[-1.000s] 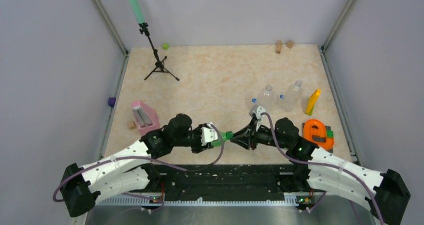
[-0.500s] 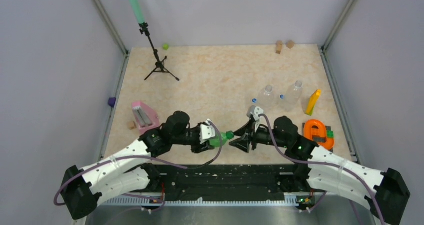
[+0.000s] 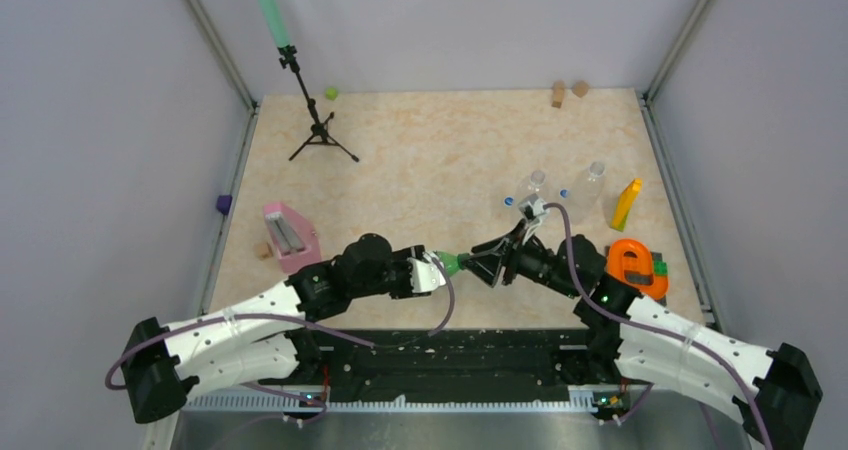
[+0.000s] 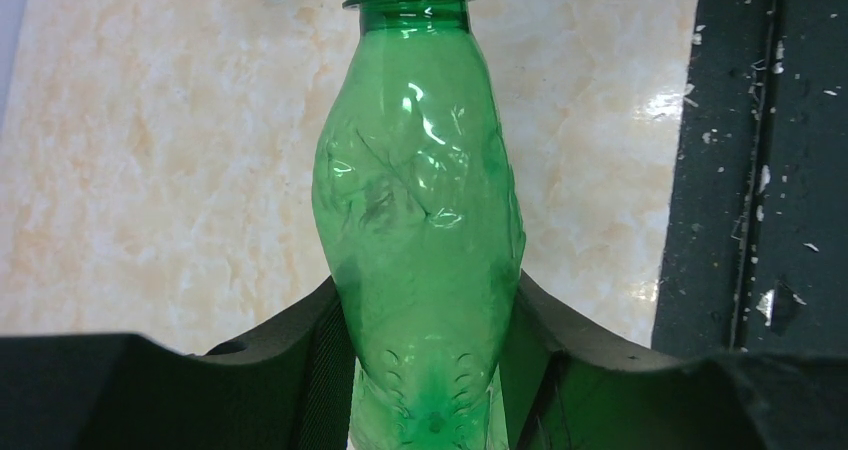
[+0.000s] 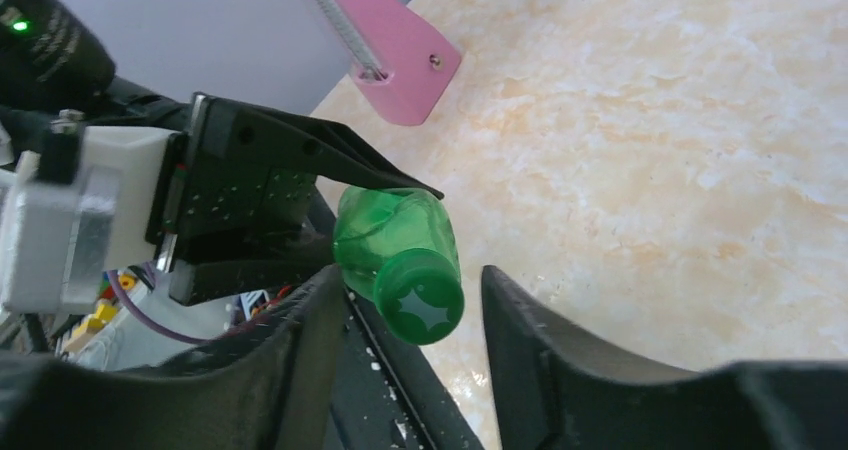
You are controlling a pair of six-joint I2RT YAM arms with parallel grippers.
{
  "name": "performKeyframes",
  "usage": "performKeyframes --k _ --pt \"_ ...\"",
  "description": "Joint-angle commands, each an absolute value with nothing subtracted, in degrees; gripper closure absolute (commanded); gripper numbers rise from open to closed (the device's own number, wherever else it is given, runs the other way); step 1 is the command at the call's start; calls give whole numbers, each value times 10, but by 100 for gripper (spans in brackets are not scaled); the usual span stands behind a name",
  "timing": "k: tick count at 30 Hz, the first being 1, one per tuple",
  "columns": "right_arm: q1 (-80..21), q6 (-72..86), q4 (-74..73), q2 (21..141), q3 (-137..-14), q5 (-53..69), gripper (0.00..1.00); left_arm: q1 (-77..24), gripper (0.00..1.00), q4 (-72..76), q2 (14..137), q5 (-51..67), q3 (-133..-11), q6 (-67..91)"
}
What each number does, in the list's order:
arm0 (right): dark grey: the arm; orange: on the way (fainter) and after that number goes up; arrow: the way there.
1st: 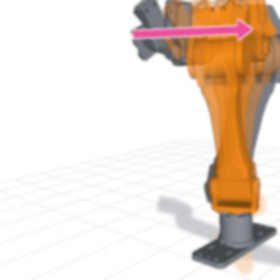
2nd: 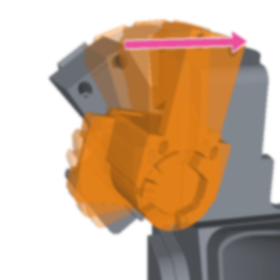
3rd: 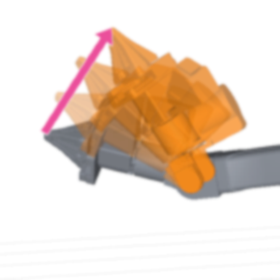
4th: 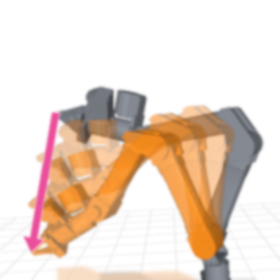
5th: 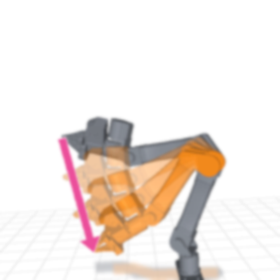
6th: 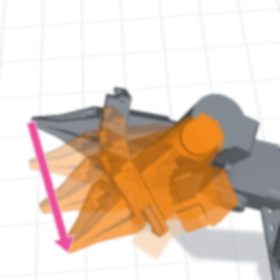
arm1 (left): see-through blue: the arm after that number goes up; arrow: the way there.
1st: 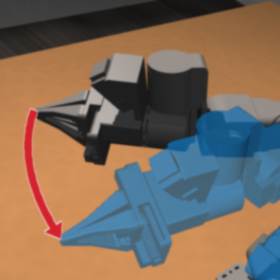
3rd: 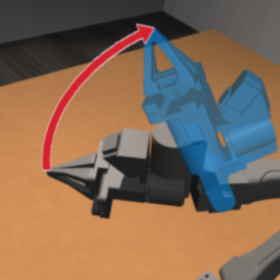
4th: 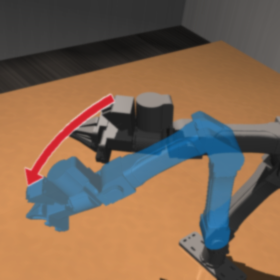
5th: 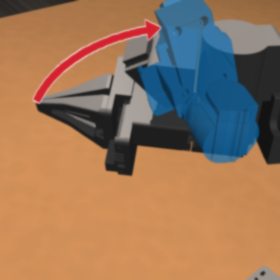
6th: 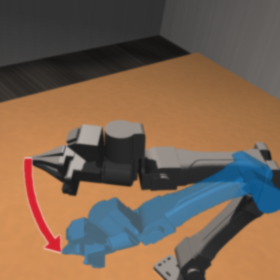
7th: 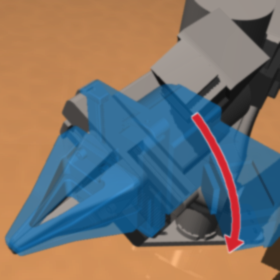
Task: Unscrew the bottle caps
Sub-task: Unscrew the bottle cap from the plastic bottle.
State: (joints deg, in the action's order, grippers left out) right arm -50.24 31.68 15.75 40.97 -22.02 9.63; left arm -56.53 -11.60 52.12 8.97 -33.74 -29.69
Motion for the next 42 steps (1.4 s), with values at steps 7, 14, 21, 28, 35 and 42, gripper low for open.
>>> performKeyframes --k 7,14,21,28,35,42 --pt "-505 352 175 433 -229 80 61 -582 100 -64 482 39 -328 -318" --pt "-503 338 195 452 -236 117 67 -584 100 -64 488 49 -328 -316" --pt "-503 264 199 457 -245 160 100 -584 100 -74 495 71 -336 -290" --pt "-503 53 132 450 -275 304 100 -558 100 -44 477 184 -334 -236" --pt "-503 -100 75 456 -294 380 100 -452 100 -41 456 396 -339 -190" --pt "-503 -253 70 458 -289 423 100 -409 100 -72 474 514 -372 -180"
